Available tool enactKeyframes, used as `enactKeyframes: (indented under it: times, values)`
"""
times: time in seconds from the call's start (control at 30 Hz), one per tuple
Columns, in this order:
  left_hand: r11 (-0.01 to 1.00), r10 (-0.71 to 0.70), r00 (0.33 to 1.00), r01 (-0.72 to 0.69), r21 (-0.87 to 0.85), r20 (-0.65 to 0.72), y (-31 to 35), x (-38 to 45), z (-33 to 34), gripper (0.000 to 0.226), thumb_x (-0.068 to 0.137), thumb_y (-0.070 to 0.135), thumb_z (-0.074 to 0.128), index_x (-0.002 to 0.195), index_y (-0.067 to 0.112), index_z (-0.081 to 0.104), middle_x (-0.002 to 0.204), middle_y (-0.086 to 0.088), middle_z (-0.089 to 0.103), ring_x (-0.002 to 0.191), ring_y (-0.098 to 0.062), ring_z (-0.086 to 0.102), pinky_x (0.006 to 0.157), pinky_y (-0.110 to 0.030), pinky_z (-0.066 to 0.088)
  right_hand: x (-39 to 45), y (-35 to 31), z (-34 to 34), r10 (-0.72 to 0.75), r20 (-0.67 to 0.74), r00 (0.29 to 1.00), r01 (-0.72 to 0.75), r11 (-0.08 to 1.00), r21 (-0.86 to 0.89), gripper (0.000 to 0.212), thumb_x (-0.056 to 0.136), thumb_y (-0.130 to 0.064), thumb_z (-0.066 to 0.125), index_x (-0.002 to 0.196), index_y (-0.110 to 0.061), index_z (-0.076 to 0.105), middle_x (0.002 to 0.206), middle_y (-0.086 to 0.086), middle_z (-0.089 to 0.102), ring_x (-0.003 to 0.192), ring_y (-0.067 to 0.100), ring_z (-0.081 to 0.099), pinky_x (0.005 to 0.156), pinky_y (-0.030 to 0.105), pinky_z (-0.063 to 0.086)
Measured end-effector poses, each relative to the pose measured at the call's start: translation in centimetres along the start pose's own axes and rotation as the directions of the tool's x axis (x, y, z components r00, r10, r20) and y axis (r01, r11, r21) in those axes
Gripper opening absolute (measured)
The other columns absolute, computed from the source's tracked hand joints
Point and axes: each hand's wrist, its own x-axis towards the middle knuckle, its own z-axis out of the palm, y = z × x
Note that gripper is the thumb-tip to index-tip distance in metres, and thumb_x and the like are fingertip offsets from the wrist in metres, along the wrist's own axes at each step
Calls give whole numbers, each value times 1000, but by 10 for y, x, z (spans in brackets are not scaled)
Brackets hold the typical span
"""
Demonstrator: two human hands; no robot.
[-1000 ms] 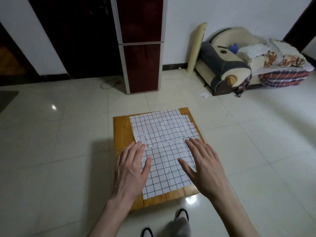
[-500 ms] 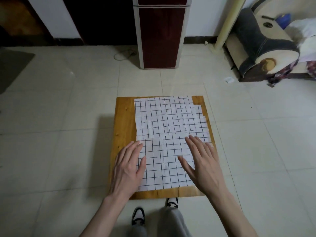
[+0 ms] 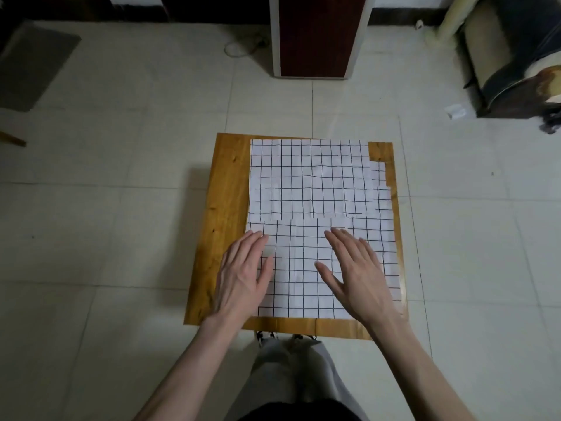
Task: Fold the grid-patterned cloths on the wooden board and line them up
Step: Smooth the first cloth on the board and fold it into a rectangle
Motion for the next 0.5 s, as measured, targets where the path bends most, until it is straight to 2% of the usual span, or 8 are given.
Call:
enactKeyframes:
  times: [0.27,0.5]
  values:
    - [1000,-20,999,20,-16,31,-29,16,51,46,108,36,42,148,15,54,150,-2,56,144,-15,45,119,-34,37,17,38,48,0,24,1000,0,1000,-1,63,107,-58,40,159,-21,39,163,2,42,153,20,36,127,39,15]
    - [1000,-23,997,24,-16,67,-67,25,116,49,109,39,40,149,16,53,152,-1,54,145,-13,44,121,-33,37,31,80,121,-3,51,999,3,1000,13,64,108,-57,37,159,-19,39,164,2,42,154,20,35,128,43,21]
